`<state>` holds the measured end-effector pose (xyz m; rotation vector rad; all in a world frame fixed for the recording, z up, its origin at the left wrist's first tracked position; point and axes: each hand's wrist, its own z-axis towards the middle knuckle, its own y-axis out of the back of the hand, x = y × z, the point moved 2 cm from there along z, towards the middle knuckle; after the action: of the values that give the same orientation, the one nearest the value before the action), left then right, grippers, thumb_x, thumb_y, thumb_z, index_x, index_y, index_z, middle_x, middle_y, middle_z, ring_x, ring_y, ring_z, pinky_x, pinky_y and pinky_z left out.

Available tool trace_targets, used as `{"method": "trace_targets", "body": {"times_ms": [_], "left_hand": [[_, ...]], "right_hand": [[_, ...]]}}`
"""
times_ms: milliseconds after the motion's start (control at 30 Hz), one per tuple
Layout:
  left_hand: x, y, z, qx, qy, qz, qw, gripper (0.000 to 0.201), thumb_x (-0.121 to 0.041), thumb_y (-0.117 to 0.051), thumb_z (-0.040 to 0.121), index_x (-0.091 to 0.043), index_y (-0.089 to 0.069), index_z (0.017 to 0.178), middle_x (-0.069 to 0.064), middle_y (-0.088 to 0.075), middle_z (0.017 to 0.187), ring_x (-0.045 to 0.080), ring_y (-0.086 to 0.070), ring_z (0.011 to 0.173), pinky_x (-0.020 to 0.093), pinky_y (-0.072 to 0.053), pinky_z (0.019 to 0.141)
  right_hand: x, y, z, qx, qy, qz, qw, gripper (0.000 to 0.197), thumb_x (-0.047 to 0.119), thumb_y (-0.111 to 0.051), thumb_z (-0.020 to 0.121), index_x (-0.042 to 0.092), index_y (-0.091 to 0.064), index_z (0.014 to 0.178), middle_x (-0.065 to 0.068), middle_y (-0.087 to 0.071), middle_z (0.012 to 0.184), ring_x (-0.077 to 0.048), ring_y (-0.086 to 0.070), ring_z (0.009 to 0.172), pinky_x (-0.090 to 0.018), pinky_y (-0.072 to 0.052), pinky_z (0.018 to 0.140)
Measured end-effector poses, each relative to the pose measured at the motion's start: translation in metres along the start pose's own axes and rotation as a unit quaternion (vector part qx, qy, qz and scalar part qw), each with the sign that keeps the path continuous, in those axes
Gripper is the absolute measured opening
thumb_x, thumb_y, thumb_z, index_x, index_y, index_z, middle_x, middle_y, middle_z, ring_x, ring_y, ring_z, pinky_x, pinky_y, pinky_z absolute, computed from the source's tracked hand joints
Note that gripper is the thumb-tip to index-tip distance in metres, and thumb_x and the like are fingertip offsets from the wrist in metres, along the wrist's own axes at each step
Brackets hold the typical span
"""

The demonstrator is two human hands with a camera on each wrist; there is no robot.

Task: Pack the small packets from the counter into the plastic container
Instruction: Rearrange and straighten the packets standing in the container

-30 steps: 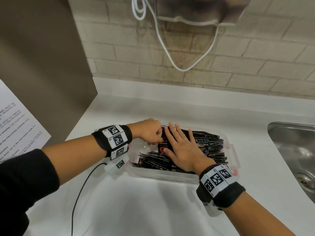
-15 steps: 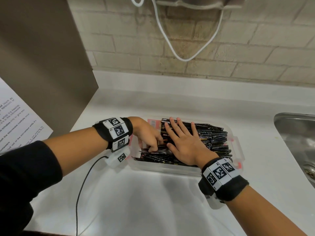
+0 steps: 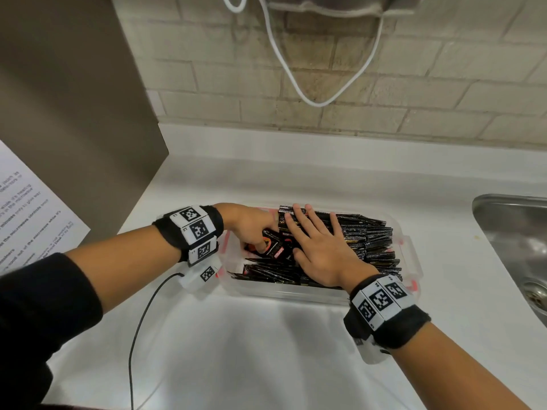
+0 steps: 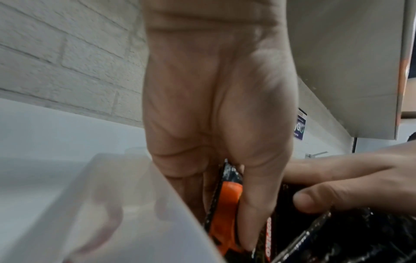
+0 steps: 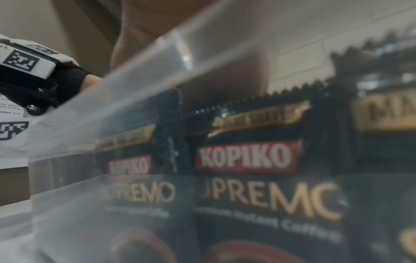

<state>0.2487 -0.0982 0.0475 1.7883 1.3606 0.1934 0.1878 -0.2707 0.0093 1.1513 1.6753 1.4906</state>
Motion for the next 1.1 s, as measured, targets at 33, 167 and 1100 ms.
{"method": "trace_targets", "body": {"times_ms": [33, 167, 1100], "left_hand": [[0.001, 0.002, -0.001, -0.012, -0.007, -0.007, 1.000, 0.025, -0.012, -0.068, 0.091, -0.015, -0.063, 0.115, -0.005, -0.063, 0.087, 0.011, -0.062, 0.075, 0.016, -0.049, 0.060], [0.006, 0.008, -0.009, -0.046, -0.031, -0.046, 0.997, 0.030, -0.009, -0.072, 0.088, -0.017, -0.063, 0.116, -0.001, -0.067, 0.086, 0.015, -0.066, 0.071, 0.025, -0.055, 0.060], [0.015, -0.024, -0.009, -0.300, -0.124, -0.095, 0.941, 0.022, -0.006, -0.072, 0.086, -0.017, -0.058, 0.099, -0.003, -0.066, 0.095, 0.010, -0.064, 0.087, 0.029, -0.053, 0.078]], "right_hand": [[0.000, 0.000, 0.000, -0.005, 0.000, 0.003, 1.000, 0.071, 0.039, -0.029, 0.100, 0.028, 0.014, 0.156, 0.003, 0.022, 0.163, -0.019, 0.024, 0.149, -0.058, 0.012, 0.118], [-0.001, -0.001, 0.000, -0.019, 0.002, 0.016, 1.000, 0.073, 0.037, -0.032, 0.098, 0.028, 0.012, 0.156, 0.004, 0.020, 0.163, -0.018, 0.023, 0.149, -0.057, 0.013, 0.119], [-0.007, 0.007, -0.003, -0.230, -0.035, 0.238, 0.943, 0.012, 0.027, -0.075, 0.085, 0.017, -0.072, 0.090, 0.002, -0.049, 0.109, -0.016, -0.037, 0.115, -0.026, -0.031, 0.103]]}}
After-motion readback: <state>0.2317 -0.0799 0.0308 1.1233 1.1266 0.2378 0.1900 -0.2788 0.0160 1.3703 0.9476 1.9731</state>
